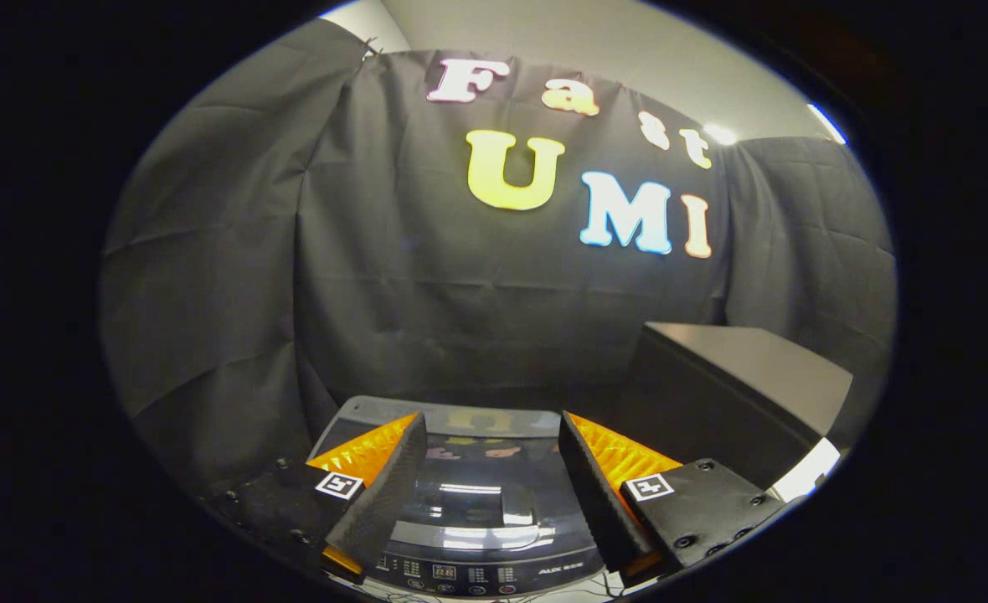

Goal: Put the clothes into the washing machine and then close the washing machine lid.

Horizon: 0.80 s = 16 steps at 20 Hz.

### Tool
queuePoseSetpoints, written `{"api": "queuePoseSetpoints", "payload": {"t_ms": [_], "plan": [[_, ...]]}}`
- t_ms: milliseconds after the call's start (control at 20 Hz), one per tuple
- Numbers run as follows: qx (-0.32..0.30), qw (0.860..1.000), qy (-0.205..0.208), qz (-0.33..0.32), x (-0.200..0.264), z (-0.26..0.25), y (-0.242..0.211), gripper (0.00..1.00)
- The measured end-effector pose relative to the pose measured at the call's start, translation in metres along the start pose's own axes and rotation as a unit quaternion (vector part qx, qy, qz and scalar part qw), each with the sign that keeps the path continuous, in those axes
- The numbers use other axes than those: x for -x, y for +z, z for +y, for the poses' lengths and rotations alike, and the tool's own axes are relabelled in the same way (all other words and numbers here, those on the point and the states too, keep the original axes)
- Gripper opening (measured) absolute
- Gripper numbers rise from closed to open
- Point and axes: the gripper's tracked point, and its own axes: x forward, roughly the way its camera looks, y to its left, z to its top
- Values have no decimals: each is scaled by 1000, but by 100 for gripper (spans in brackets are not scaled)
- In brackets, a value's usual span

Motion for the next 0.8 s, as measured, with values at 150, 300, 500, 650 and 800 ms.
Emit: {"api": "queuePoseSetpoints", "payload": {"t_ms": [150, 300, 500, 650, 800], "plan": [[-1, 1000, 4, -23, 35, -21, 29, 98], [-8, 999, 3, -41, 68, -45, 50, 98], [-13, 998, -3, -64, 107, -82, 73, 98], [-12, 997, -2, -79, 138, -106, 85, 98], [-11, 996, 9, -91, 172, -127, 89, 98]]}}
